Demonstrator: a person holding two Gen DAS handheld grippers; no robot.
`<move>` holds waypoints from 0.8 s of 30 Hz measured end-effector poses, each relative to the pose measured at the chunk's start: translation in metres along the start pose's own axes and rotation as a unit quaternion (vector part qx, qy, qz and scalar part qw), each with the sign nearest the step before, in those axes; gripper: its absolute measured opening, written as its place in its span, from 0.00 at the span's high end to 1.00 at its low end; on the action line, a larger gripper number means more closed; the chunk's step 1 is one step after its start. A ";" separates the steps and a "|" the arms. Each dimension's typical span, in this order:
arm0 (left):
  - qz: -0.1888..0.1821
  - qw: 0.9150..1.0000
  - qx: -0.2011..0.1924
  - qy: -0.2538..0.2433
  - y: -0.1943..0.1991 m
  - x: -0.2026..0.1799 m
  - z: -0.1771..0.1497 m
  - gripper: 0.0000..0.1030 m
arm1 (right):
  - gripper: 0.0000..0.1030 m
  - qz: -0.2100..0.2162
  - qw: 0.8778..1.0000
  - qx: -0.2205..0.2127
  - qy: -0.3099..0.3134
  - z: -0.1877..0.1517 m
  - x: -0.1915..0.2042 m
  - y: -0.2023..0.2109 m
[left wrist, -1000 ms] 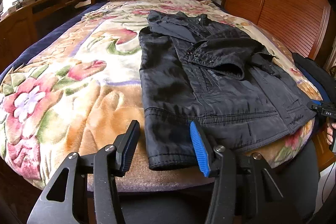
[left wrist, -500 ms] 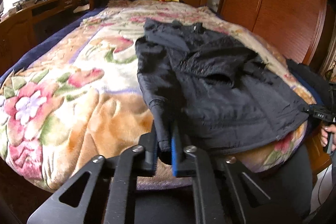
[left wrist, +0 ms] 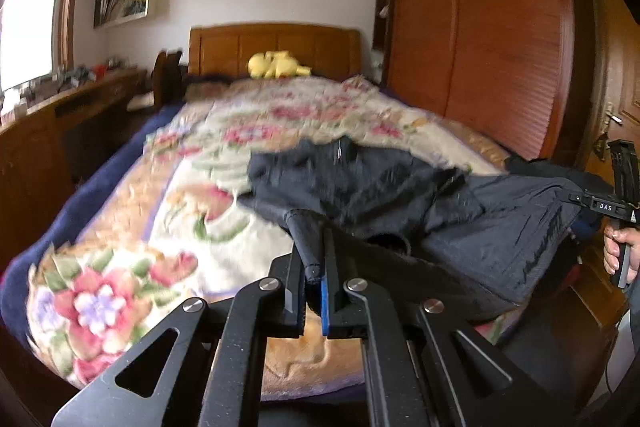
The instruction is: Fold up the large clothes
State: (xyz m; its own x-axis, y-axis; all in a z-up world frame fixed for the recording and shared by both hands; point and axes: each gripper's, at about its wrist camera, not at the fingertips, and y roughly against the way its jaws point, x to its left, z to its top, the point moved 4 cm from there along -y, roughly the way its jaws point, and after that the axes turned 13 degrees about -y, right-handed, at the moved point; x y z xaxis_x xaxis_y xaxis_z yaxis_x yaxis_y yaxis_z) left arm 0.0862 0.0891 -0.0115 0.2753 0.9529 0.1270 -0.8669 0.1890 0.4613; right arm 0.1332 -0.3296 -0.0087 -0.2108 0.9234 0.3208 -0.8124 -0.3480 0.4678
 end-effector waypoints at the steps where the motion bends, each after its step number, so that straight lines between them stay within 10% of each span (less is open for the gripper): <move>1: -0.001 1.000 -0.010 -0.002 0.011 -0.001 0.006 0.95 | 0.90 0.002 1.000 -0.008 0.001 0.002 0.003 0.011; 15: -0.001 0.995 -0.093 -0.026 0.106 -0.012 0.045 0.95 | 0.91 0.025 0.994 -0.101 0.017 -0.004 0.010 0.144; 24: 0.006 0.996 -0.084 -0.033 0.104 -0.018 0.044 0.95 | 0.91 0.018 0.994 -0.102 0.020 -0.024 -0.012 0.127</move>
State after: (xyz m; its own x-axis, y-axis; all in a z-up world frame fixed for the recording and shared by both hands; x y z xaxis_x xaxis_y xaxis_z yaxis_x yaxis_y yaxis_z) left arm 0.0089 0.0810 0.0730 0.2861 0.9390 0.1908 -0.9261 0.2199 0.3064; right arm 0.0199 -0.3810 0.0268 -0.2604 0.9180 0.2992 -0.8965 -0.3450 0.2781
